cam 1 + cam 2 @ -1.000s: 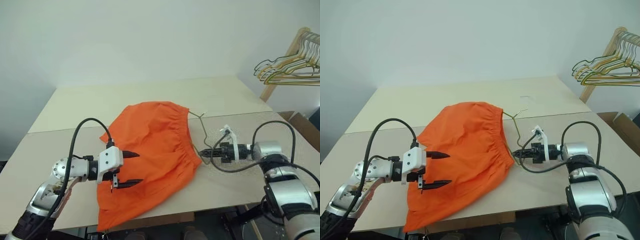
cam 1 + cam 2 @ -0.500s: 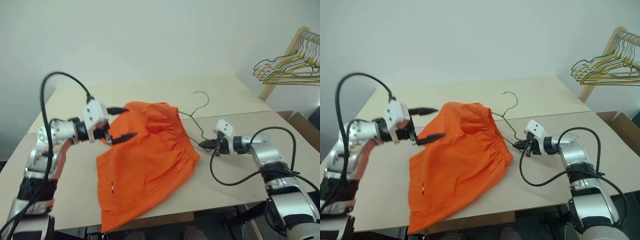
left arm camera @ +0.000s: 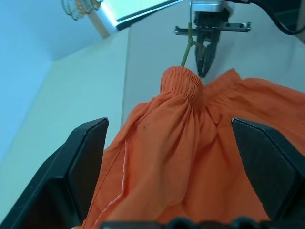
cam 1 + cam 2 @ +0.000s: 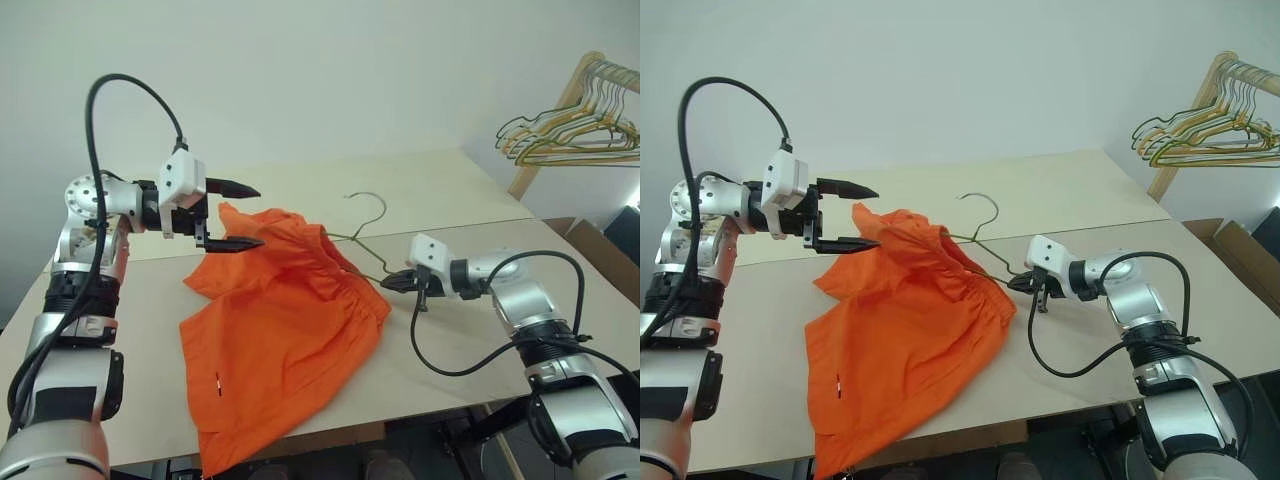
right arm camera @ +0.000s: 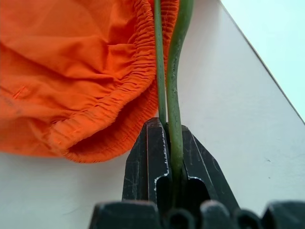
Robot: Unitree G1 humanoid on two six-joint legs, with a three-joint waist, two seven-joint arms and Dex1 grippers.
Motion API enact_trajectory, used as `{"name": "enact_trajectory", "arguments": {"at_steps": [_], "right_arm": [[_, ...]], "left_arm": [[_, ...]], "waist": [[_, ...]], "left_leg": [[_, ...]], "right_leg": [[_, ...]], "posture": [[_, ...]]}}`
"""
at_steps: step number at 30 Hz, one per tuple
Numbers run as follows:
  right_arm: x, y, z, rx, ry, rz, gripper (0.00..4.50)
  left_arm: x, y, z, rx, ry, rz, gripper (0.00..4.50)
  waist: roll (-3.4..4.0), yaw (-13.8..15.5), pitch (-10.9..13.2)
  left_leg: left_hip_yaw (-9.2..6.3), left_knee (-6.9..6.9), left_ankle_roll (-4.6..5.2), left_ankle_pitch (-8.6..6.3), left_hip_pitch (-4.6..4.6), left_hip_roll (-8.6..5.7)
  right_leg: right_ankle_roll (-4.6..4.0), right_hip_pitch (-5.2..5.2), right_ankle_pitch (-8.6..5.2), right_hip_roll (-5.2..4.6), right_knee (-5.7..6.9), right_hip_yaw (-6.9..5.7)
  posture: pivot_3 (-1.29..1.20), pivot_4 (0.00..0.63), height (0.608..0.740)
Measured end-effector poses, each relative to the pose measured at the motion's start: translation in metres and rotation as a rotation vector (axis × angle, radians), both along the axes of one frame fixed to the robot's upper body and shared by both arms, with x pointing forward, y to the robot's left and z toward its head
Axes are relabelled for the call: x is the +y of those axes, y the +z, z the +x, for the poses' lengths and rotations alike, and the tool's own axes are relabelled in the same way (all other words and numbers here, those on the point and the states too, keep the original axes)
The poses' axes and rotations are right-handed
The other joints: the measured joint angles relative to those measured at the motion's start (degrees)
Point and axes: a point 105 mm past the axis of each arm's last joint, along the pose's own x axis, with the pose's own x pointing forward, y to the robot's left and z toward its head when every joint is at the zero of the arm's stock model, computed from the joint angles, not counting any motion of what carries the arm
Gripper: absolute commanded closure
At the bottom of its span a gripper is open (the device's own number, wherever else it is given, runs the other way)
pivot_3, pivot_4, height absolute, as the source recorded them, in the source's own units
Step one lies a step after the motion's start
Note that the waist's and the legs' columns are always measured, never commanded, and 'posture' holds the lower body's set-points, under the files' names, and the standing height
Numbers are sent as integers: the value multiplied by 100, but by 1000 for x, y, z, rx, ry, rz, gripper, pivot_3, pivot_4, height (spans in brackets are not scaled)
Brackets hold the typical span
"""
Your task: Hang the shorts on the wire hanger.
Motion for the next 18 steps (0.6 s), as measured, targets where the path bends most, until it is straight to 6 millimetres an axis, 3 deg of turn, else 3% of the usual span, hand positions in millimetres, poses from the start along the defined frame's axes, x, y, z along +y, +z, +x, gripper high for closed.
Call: {"name": "enact_trajectory", "arguments": {"at_steps": [6,17,18], "right_arm": [[10,8,-3,10,34,-41,4500],[15,15,-1,-6,32,-59,4500],[16,16,-2,-10,33,-63,4500]], "left_arm": [[-18,6,14,-34,-71,112,20],[-30,-23,21,63,-111,272,20],[-31,-22,22,66,-111,272,202]], "waist": [[-4,6,2],[-10,-6,6],[-10,-6,7]], "left_leg": [[-2,21,7,-4,-12,0],[-1,30,25,-13,-20,1],[-1,30,24,-12,-19,1]], "right_leg": [[1,-2,0,2,27,-5],[4,-9,0,3,37,-4],[4,-10,0,3,37,-5]], "posture": [[-9,0,740],[-23,0,740],[-24,0,740]]}}
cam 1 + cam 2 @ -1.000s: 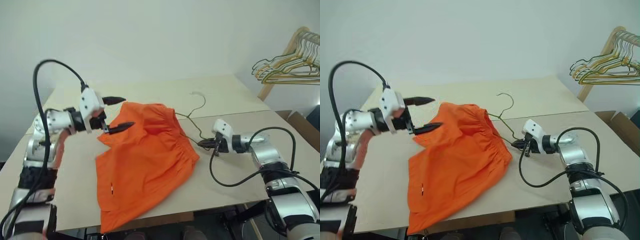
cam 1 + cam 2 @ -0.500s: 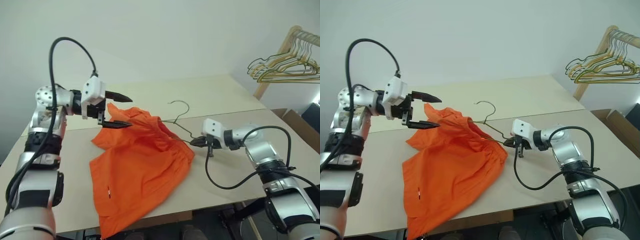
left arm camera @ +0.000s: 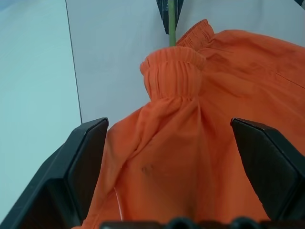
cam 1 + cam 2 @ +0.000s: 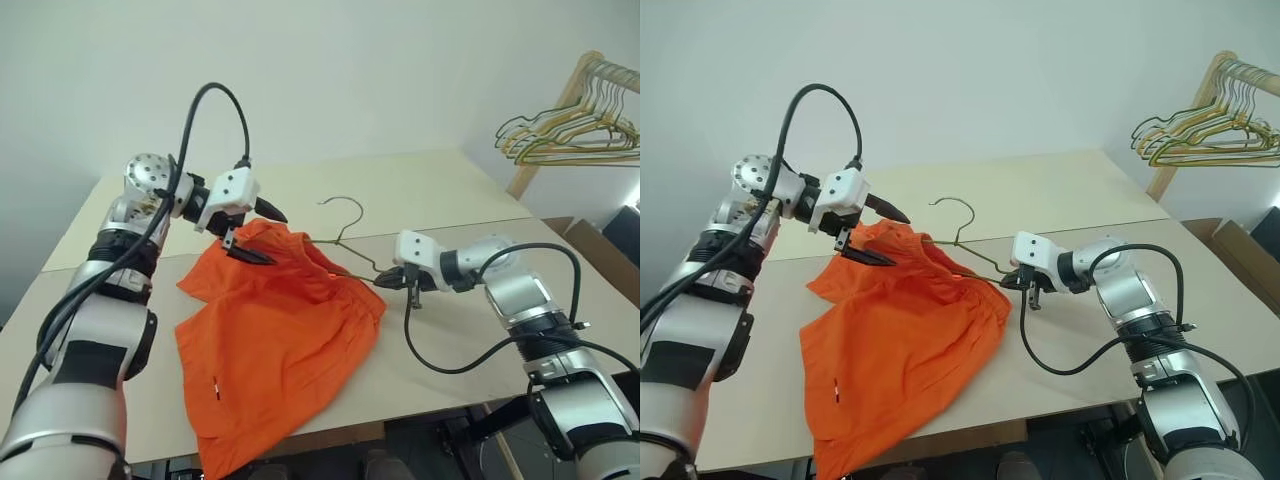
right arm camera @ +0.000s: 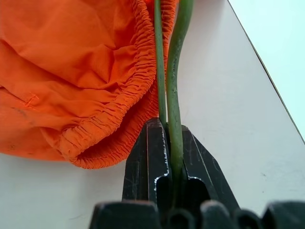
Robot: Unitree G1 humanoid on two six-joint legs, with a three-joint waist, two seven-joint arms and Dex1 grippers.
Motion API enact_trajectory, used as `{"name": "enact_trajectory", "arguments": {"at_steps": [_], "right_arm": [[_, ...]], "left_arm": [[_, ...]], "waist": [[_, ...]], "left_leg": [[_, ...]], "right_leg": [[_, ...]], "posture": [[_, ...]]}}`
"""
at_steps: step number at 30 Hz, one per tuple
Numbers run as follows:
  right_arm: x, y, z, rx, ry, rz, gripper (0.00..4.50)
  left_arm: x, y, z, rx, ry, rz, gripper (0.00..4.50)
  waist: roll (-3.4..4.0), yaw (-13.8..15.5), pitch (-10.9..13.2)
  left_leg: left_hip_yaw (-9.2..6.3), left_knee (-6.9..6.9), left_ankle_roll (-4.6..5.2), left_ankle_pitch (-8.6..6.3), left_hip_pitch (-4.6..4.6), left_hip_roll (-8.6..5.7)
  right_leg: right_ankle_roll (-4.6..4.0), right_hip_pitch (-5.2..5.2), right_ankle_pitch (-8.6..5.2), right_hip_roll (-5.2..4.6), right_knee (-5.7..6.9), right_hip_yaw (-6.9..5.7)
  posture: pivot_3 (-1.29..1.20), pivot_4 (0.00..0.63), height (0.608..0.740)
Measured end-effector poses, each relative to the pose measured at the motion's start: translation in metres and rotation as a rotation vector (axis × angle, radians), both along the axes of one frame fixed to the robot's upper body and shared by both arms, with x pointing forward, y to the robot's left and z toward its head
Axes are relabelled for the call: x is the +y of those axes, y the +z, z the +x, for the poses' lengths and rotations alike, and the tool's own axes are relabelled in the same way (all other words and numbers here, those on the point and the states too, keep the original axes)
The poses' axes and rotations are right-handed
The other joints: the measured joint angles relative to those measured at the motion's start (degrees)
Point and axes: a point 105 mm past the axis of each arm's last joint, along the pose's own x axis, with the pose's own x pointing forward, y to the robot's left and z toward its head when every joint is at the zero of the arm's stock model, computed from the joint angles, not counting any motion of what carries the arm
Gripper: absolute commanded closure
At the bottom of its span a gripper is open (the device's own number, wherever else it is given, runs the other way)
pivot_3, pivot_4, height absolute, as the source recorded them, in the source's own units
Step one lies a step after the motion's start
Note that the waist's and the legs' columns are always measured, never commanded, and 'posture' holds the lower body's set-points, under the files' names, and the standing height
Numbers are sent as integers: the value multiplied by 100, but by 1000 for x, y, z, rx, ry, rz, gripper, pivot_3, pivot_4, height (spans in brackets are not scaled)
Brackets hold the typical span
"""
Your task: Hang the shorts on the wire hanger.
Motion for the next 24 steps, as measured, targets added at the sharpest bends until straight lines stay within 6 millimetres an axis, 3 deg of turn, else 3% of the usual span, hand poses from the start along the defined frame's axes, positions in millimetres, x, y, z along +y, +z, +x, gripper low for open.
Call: {"name": "enact_trajectory", "arguments": {"at_steps": [2,15,24], "right_arm": [[1,1,0,-10,2,-7,4500],[7,1,-1,-33,13,-30,4500],[8,2,0,-43,7,-36,4500]], "left_arm": [[-2,0,1,8,0,4,587],[-8,-12,2,60,-8,72,4468],[-6,-18,3,60,-4,106,4468]], "waist": [[0,-1,0],[-3,-8,2],[-4,-7,3]], "left_leg": [[0,0,-1,1,0,0],[0,7,0,0,-2,0],[1,18,0,0,-3,0]], "right_leg": [[0,0,0,0,0,0],[2,0,-1,1,2,0],[4,1,-2,2,4,0]], "posture": [[-25,0,740],[-32,0,740],[-35,0,740]]}}
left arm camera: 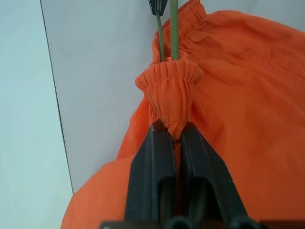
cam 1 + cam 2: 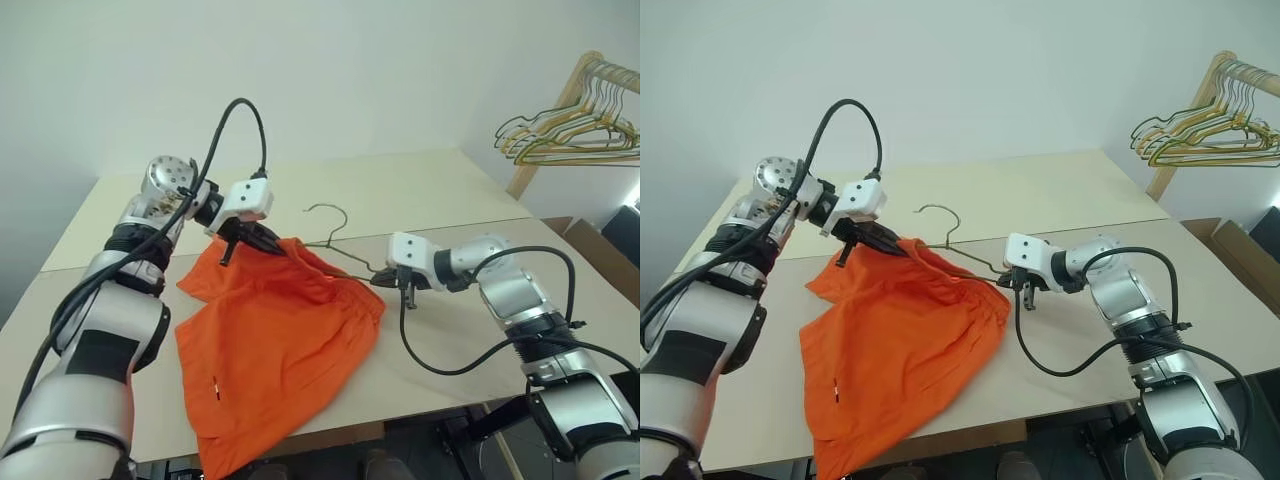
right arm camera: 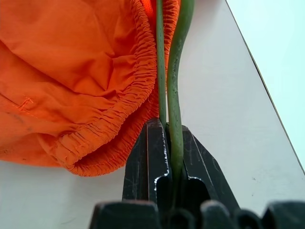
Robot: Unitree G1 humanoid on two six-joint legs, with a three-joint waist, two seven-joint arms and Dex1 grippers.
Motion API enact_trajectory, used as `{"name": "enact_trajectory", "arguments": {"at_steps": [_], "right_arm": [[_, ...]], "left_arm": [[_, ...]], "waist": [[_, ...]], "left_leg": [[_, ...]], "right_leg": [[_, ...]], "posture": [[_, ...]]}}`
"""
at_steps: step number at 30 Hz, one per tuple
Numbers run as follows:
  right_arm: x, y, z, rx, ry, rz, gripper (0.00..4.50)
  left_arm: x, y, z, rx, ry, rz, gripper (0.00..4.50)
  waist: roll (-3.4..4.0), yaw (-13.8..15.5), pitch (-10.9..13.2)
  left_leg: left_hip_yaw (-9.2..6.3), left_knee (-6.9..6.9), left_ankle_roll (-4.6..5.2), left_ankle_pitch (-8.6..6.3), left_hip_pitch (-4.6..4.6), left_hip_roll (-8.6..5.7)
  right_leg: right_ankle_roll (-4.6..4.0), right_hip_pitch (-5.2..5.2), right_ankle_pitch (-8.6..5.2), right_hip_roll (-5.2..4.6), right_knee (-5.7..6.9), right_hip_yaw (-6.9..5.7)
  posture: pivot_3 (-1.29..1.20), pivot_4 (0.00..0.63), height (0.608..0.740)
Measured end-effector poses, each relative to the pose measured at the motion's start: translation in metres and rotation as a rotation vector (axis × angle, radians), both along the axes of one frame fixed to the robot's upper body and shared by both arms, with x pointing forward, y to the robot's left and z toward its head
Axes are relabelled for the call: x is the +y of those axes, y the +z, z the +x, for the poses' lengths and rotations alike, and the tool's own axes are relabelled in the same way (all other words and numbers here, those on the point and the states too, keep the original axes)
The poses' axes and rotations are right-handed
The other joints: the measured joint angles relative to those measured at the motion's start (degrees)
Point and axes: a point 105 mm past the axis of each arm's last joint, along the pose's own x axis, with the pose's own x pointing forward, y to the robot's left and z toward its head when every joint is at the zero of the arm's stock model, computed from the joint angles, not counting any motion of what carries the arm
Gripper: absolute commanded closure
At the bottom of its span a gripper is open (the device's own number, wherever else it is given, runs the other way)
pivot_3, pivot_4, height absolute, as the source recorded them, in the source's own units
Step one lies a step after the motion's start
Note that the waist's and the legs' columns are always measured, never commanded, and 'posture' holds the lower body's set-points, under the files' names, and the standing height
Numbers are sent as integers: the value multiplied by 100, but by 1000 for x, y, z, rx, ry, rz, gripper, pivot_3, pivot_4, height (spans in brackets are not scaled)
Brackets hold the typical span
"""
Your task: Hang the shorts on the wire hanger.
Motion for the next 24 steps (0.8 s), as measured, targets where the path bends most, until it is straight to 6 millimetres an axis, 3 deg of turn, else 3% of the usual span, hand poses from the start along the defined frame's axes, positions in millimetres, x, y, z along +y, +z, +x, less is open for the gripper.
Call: {"name": "enact_trajectory", "arguments": {"at_steps": [5,8,13,17,24], "right_arm": [[2,4,2,-60,10,-4,4500],[3,6,3,-80,19,3,3757],[12,27,5,-120,54,63,2094],[0,37,16,-130,-28,119,715],[-56,69,21,-26,-271,378,715]], "left_arm": [[2,3,2,-33,0,-9,4468],[3,6,3,-47,11,-28,4500],[5,4,4,-44,18,-13,4500],[12,17,6,-76,39,-22,4500],[23,31,7,-119,72,-58,4500]], "waist": [[0,-2,0],[-1,0,1],[-5,-5,3],[-13,-2,8],[-15,34,9]], "left_leg": [[0,3,0,0,-1,0],[0,6,0,0,-1,0],[-1,9,0,0,-1,0],[-1,9,1,-1,-2,-1],[-3,11,7,-4,-7,-3]], "right_leg": [[1,0,-1,0,2,0],[1,0,-1,0,4,0],[2,0,-1,0,8,-1],[3,-1,0,-3,7,-2],[5,0,1,-8,6,-4]], "posture": [[-31,0,740],[-29,0,740],[-29,0,740],[-22,0,740],[-21,0,740]]}}
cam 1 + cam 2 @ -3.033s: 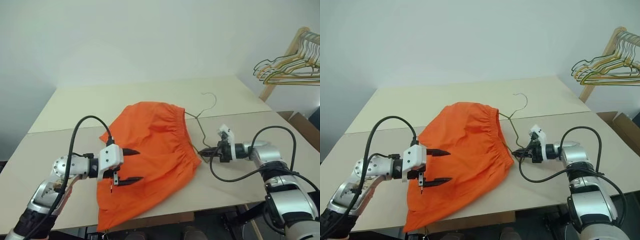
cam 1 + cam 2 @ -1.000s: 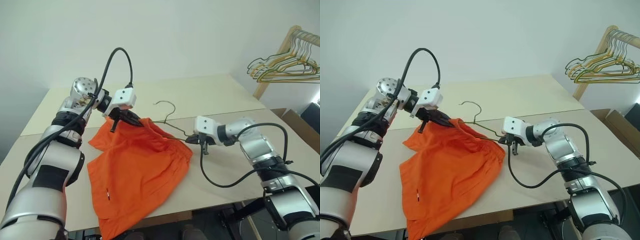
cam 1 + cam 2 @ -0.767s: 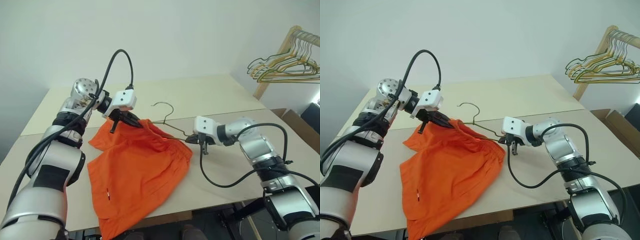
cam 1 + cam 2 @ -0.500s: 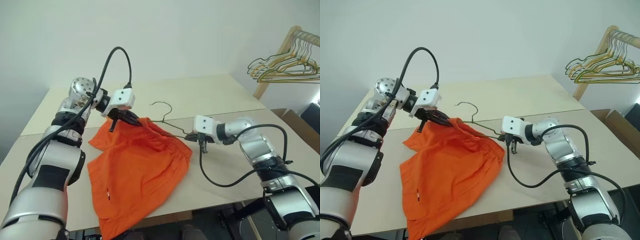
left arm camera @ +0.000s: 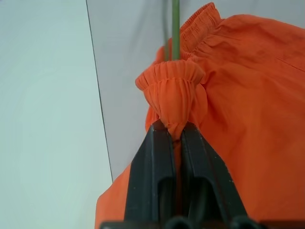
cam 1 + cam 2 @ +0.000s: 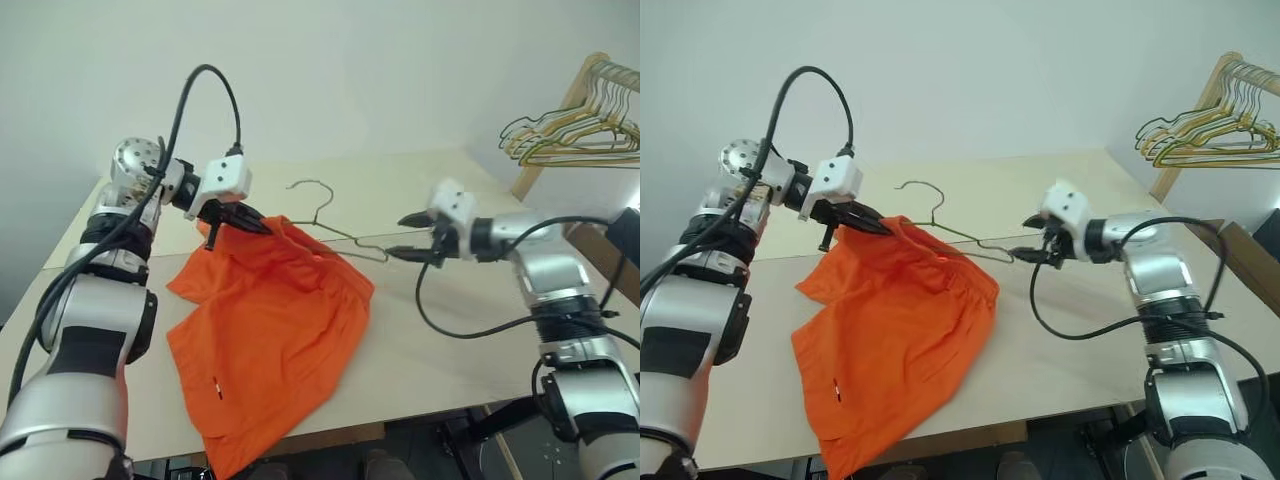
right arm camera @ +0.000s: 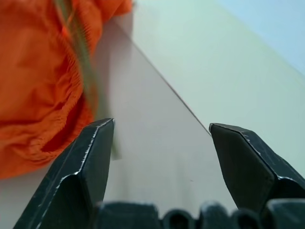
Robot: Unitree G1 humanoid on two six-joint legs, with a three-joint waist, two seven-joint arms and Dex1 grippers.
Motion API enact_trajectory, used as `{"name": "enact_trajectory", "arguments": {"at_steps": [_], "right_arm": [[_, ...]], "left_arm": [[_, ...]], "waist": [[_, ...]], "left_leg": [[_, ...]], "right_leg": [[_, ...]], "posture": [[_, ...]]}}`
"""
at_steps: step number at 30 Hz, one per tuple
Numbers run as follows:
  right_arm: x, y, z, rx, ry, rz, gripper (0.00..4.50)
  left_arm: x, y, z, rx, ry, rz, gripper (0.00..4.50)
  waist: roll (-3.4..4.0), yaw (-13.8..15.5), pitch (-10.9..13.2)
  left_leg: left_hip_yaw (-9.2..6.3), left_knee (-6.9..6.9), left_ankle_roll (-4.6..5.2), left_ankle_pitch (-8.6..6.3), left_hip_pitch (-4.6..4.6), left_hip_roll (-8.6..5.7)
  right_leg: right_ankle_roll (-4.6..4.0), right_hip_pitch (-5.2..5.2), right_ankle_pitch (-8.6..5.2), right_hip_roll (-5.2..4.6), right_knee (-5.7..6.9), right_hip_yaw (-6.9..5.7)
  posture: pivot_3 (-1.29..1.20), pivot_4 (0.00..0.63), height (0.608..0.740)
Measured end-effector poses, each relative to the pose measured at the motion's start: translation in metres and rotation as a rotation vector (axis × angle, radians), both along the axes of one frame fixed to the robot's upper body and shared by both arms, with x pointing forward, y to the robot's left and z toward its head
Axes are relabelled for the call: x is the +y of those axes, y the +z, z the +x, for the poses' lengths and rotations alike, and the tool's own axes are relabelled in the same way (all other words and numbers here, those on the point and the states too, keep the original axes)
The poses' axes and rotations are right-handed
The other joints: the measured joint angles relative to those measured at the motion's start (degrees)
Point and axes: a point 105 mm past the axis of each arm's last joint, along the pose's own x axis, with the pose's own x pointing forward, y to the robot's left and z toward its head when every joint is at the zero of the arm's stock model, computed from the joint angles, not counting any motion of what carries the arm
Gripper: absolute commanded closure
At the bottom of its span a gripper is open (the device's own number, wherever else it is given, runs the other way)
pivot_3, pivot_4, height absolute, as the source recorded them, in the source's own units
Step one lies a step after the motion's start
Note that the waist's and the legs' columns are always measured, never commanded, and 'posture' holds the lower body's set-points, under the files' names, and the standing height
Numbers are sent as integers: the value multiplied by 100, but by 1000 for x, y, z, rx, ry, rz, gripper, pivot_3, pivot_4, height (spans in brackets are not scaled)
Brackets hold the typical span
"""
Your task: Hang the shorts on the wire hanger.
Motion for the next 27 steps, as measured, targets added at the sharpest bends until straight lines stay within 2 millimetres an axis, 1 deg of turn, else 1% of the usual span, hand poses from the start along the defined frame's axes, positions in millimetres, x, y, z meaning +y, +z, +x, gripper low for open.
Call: {"name": "enact_trajectory", "arguments": {"at_steps": [2,3,4,5,6,7,9,12,14,16,17,19,21,24,27], "right_arm": [[-18,-2,-6,49,-58,52,715],[-27,-9,-11,89,-87,70,715],[-32,-20,-18,138,-102,80,715],[-33,-33,-25,199,-104,100,715],[-33,-45,-32,256,-102,118,715],[-30,-59,-40,320,-96,142,715],[-19,-75,-49,410,-79,176,715],[1,-80,-54,473,-52,233,715],[24,-82,-57,517,-16,298,715],[43,-86,-62,561,11,354,715],[47,-86,-63,574,16,366,715],[49,-87,-64,587,-1,367,715],[53,-87,-64,595,-9,374,715],[65,-96,-65,620,-13,375,715],[70,-104,-63,644,-36,378,715]], "left_arm": [[2,3,0,-11,5,-11,4500],[3,4,0,-16,9,-19,4500],[5,5,0,-19,13,-25,4500],[6,6,0,-21,19,-29,4500],[7,7,0,-23,21,-32,4500],[8,8,0,-25,23,-34,4500],[8,8,0,-26,24,-38,4500],[8,9,1,-29,25,-44,4500],[8,9,1,-30,25,-45,4500],[8,9,1,-30,25,-44,4500],[8,9,1,-29,25,-43,4500],[8,9,1,-30,27,-41,4500],[10,10,1,-32,30,-42,4500],[9,10,1,-32,29,-43,4500],[9,10,1,-32,29,-44,4500]], "waist": [[-3,6,1],[-4,7,0],[-5,7,0],[-5,5,1],[-5,1,1],[-5,-12,1],[-5,-44,1],[-5,-57,1],[-5,-50,1],[-5,-22,1],[-5,-13,1],[-6,27,2],[-17,34,2],[-24,30,3],[-25,18,3]], "left_leg": [[-1,1,3,-2,0,1],[-1,1,8,-5,-1,2],[-1,1,22,-13,-1,3],[0,3,42,-24,-1,4],[2,4,42,-24,-2,3],[5,4,42,-24,0,4],[12,5,40,-23,2,5],[9,4,38,-22,7,7],[7,4,38,-22,7,9],[4,4,38,-22,4,4],[5,6,35,-20,1,0],[2,11,10,-6,-2,-10],[3,13,14,-8,-1,-14],[3,14,15,-8,-1,-15],[3,13,10,-6,-1,-10]], "right_leg": [[0,1,0,0,0,-2],[1,2,0,0,0,-2],[1,2,0,0,0,-2],[1,2,0,1,2,-2],[1,0,0,0,3,0],[1,0,0,2,6,4],[1,-3,0,5,9,14],[1,-1,0,8,10,14],[1,-2,0,10,12,12],[2,-4,0,5,12,9],[5,-7,2,2,11,9],[14,-6,7,-6,9,6],[19,-2,10,-8,6,6],[21,-3,10,-7,7,6],[21,-3,10,-3,7,5]], "posture": [[-22,0,740],[-23,0,740],[-23,0,740],[-23,0,740],[-22,0,740],[-22,0,740],[-18,0,740],[-14,0,740],[-8,0,740],[-6,0,740],[-5,0,740],[-2,0,740],[-2,0,740],[-1,0,740],[-1,0,740]]}}
